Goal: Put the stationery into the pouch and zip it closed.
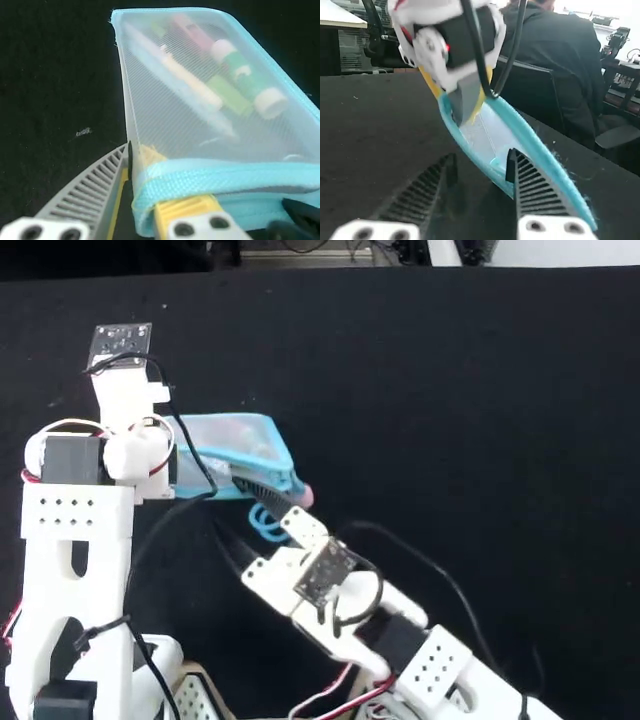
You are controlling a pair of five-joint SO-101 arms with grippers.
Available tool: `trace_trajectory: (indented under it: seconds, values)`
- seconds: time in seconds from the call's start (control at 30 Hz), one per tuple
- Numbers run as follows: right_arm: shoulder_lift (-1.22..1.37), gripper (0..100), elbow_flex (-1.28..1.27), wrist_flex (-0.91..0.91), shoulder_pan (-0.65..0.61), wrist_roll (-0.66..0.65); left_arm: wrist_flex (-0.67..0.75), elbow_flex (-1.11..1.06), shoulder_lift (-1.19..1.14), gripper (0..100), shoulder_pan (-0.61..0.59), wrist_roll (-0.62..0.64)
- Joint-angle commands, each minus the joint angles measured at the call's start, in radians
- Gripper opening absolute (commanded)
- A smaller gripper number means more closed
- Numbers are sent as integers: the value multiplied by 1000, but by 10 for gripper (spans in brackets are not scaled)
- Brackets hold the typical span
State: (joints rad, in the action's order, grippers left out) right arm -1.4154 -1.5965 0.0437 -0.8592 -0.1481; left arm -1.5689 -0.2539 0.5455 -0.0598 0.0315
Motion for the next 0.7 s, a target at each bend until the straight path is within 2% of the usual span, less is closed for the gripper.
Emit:
trace_trajectory:
  seconds: [0.0, 0.17, 0.3, 0.5, 0.57, 0.67]
  values:
    - [-4, 116, 166, 77, -5, -11, -11, -8, -2, 30, -8, -11]
    - [-4, 68, 249, 201, 98, -69, -11, -8, -2, 30, -8, -11]
    - [-4, 74, 340, 463, 209, -52, -11, -8, -2, 30, -8, -11]
    - [-5, 238, 489, 870, 250, -55, -11, -8, -2, 30, -8, -11]
    - [-5, 251, 489, 928, 250, -61, -11, -8, -2, 30, -8, -11]
    - [-4, 251, 409, 888, 256, -63, -11, -8, -2, 30, -8, -11]
